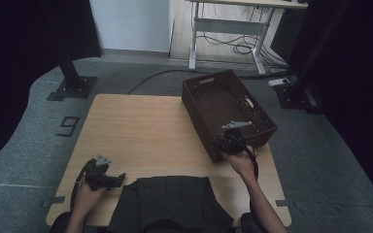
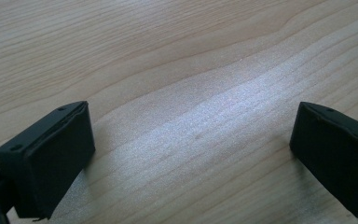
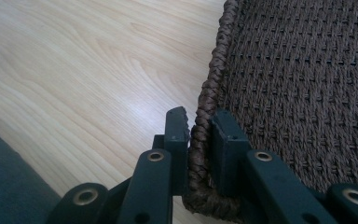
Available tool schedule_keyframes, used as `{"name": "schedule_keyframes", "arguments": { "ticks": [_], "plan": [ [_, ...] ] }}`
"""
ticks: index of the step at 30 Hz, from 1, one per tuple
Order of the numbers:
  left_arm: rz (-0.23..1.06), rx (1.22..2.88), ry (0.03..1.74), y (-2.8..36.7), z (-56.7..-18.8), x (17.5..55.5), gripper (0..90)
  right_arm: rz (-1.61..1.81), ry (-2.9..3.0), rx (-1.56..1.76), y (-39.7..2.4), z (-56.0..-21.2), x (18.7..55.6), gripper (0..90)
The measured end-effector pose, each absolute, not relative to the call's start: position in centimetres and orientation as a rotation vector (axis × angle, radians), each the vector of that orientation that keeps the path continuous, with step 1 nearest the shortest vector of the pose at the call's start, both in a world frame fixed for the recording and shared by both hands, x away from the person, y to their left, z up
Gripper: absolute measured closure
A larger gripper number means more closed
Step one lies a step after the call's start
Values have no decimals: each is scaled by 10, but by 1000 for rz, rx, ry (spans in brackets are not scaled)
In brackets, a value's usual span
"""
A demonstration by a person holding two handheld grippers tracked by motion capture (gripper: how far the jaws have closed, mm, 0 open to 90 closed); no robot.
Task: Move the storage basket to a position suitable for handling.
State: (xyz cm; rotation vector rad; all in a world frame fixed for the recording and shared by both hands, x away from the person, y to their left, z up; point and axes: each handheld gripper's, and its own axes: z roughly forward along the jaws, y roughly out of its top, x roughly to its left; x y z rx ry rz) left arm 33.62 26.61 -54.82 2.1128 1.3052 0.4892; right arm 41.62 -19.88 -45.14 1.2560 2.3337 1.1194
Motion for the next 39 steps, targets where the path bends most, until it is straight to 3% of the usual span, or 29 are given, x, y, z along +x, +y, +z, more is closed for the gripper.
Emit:
{"name": "schedule_keyframes", "arguments": {
  "ticks": [23, 26, 27, 30, 39],
  "plan": [
    [489, 2112, 1306, 266, -548, 336, 0, 1149, 2408, 1160, -152, -449, 420, 752],
    [489, 2112, 1306, 266, -548, 336, 0, 1159, 2406, 1161, -153, -447, 421, 676],
    [489, 2112, 1305, 266, -548, 336, 0, 1165, 2375, 1178, -156, -443, 421, 569],
    [489, 2114, 1305, 266, -548, 336, 0, 1177, 2320, 1207, -164, -435, 420, 440],
    [487, 2114, 1303, 266, -548, 336, 0, 1050, 2176, 1274, -183, -430, 418, 198]
  ]
}}
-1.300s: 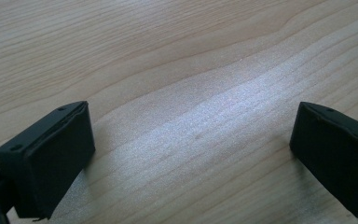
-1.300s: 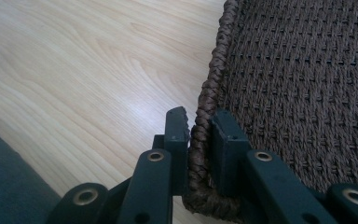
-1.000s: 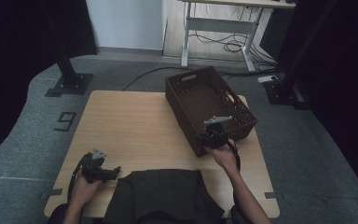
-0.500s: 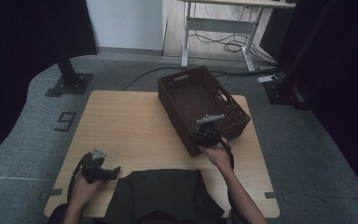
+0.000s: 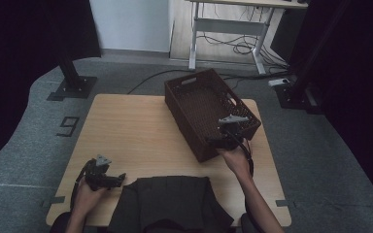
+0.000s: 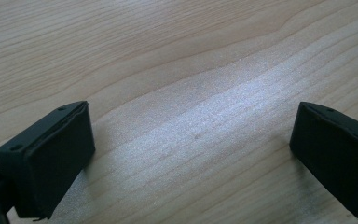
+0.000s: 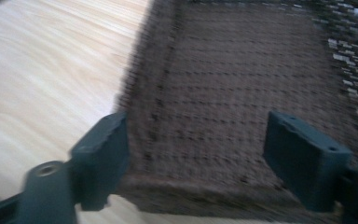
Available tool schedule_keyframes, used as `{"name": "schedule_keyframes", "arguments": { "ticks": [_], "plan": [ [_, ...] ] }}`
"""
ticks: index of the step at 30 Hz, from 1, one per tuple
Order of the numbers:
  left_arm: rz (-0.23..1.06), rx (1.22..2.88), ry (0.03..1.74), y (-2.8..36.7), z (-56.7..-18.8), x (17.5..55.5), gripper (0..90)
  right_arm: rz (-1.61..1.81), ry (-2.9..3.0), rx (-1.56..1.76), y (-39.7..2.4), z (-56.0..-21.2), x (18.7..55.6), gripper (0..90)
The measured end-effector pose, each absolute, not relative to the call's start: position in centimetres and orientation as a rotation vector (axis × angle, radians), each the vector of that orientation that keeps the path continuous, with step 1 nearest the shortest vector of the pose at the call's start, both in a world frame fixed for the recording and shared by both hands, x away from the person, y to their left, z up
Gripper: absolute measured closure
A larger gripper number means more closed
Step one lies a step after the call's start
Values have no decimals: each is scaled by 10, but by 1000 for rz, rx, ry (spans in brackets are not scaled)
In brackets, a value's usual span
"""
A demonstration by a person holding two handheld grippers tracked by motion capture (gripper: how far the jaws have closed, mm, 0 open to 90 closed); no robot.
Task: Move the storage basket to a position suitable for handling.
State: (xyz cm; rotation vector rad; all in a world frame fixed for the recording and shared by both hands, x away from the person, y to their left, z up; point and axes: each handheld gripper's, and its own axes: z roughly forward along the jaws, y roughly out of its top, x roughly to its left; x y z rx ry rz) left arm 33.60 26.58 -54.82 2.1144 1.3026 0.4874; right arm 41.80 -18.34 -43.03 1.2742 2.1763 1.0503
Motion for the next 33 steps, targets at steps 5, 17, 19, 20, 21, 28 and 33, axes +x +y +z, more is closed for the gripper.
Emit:
{"name": "schedule_keyframes", "arguments": {
  "ticks": [5, 17, 19, 20, 21, 28, 33],
  "plan": [
    [488, 2113, 1303, 266, -548, 336, 0, 985, 2155, 1273, -181, -437, 416, 157],
    [485, 2115, 1302, 265, -548, 335, 0, 941, 2127, 1282, -189, -440, 409, 153],
    [487, 2116, 1302, 265, -548, 335, 0, 939, 2125, 1297, -193, -440, 408, 148],
    [487, 2116, 1302, 265, -548, 335, 0, 937, 2124, 1299, -195, -440, 407, 149],
    [487, 2116, 1302, 265, -548, 335, 0, 937, 2124, 1299, -195, -440, 407, 149],
    [487, 2116, 1301, 265, -548, 335, 0, 834, 2094, 1261, -209, -442, 399, 149],
    [486, 2119, 1299, 265, -548, 335, 0, 801, 2065, 1268, -218, -443, 395, 149]
  ]
}}
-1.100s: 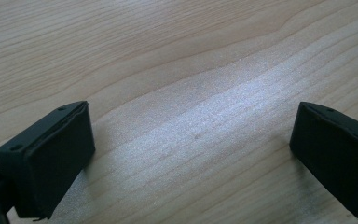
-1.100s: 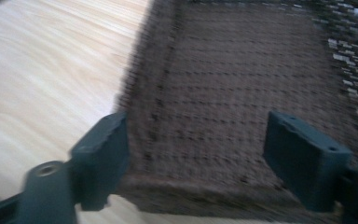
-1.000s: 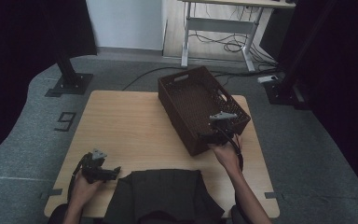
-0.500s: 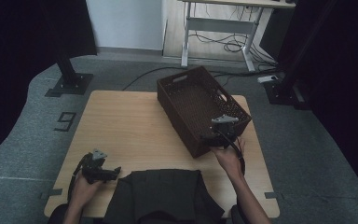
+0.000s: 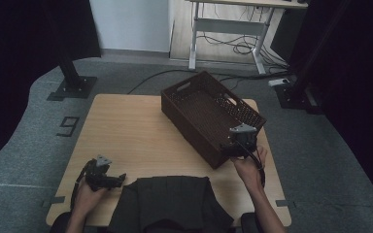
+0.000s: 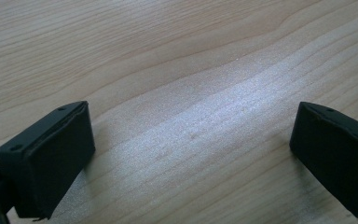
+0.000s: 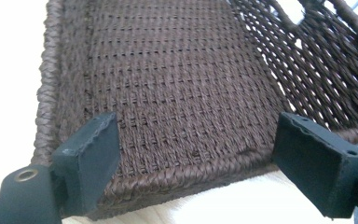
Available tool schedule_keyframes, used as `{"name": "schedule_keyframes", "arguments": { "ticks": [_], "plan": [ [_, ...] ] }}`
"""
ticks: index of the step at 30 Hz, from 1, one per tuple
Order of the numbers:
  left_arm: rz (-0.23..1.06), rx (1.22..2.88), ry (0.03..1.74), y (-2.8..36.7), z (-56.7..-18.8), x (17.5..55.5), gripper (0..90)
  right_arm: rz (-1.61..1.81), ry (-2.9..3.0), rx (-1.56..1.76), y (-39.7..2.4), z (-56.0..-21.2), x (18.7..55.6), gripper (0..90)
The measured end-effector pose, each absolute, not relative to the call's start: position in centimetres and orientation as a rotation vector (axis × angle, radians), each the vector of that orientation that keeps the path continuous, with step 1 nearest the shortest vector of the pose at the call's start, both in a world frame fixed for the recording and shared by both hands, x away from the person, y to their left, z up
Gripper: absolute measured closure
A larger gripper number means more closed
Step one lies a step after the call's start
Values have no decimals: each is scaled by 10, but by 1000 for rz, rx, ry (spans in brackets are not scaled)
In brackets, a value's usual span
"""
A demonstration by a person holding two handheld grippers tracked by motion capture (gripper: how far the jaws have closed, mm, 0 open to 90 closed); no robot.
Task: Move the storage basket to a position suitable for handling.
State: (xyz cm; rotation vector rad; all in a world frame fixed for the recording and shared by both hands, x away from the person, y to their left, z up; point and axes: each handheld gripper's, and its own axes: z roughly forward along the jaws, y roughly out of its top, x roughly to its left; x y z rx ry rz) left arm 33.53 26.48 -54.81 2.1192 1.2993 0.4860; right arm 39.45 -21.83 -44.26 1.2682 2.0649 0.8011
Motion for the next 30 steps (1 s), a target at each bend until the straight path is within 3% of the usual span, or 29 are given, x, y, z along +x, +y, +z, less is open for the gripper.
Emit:
{"name": "schedule_keyframes", "arguments": {
  "ticks": [19, 25, 30],
  "plan": [
    [486, 2116, 1301, 265, -548, 335, 0, 849, 1972, 1462, -268, -448, 388, 166],
    [486, 2116, 1301, 265, -548, 335, 0, 835, 1932, 1526, -289, -448, 387, 196],
    [485, 2116, 1301, 265, -548, 335, 0, 837, 1922, 1556, -304, -447, 385, 274]
  ]
}}
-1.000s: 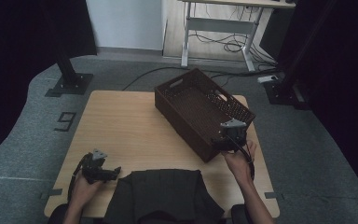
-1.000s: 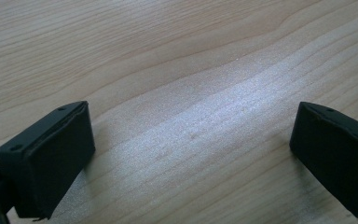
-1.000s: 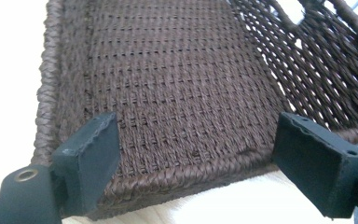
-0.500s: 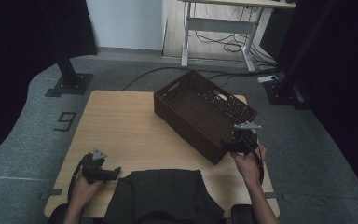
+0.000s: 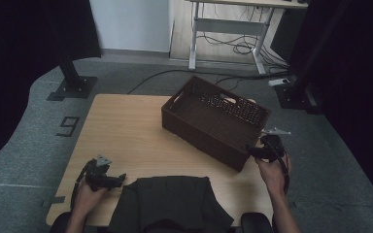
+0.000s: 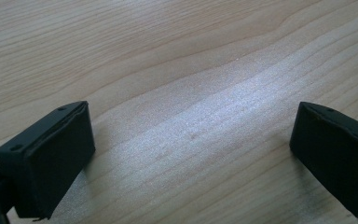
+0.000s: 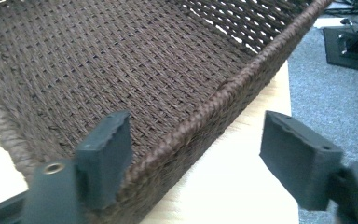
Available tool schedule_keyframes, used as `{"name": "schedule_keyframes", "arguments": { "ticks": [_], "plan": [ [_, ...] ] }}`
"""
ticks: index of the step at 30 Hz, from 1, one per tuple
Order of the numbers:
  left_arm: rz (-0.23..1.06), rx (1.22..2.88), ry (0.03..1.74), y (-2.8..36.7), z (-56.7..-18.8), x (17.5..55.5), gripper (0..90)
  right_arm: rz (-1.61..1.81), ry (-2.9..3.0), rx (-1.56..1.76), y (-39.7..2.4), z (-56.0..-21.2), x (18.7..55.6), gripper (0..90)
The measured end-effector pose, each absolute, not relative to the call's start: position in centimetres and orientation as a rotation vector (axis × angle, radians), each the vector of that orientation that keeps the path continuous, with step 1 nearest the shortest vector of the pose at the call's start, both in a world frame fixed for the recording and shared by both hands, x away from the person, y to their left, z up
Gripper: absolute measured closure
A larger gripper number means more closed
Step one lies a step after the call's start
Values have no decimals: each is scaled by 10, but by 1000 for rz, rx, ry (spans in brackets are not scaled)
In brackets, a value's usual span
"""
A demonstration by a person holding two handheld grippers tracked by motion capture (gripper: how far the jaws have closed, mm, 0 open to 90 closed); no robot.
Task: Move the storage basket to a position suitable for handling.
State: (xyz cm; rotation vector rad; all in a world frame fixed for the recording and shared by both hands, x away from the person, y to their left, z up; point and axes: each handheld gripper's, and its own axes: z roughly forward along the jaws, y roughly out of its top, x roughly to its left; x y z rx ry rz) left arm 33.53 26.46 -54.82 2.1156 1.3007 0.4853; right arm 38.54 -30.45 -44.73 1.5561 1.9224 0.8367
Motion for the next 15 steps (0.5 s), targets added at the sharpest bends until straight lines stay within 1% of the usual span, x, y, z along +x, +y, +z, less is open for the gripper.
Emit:
{"name": "schedule_keyframes", "arguments": {
  "ticks": [1, 4, 5, 6, 7, 8, 15],
  "plan": [
    [486, 2116, 1301, 265, -548, 335, 0, 838, 1922, 1562, -307, -447, 385, 298],
    [486, 2116, 1301, 265, -548, 335, 0, 866, 1945, 1580, -312, -446, 384, 417],
    [486, 2116, 1301, 265, -548, 335, 0, 866, 1945, 1580, -312, -446, 384, 417],
    [487, 2116, 1301, 265, -548, 335, 0, 866, 1957, 1579, -313, -445, 383, 485],
    [486, 2116, 1301, 265, -548, 335, 0, 866, 1957, 1579, -313, -445, 383, 485],
    [486, 2116, 1301, 265, -548, 335, 0, 863, 1967, 1579, -313, -444, 383, 539],
    [485, 2116, 1301, 265, -548, 335, 0, 846, 1956, 1601, -316, -443, 383, 583]
  ]
}}
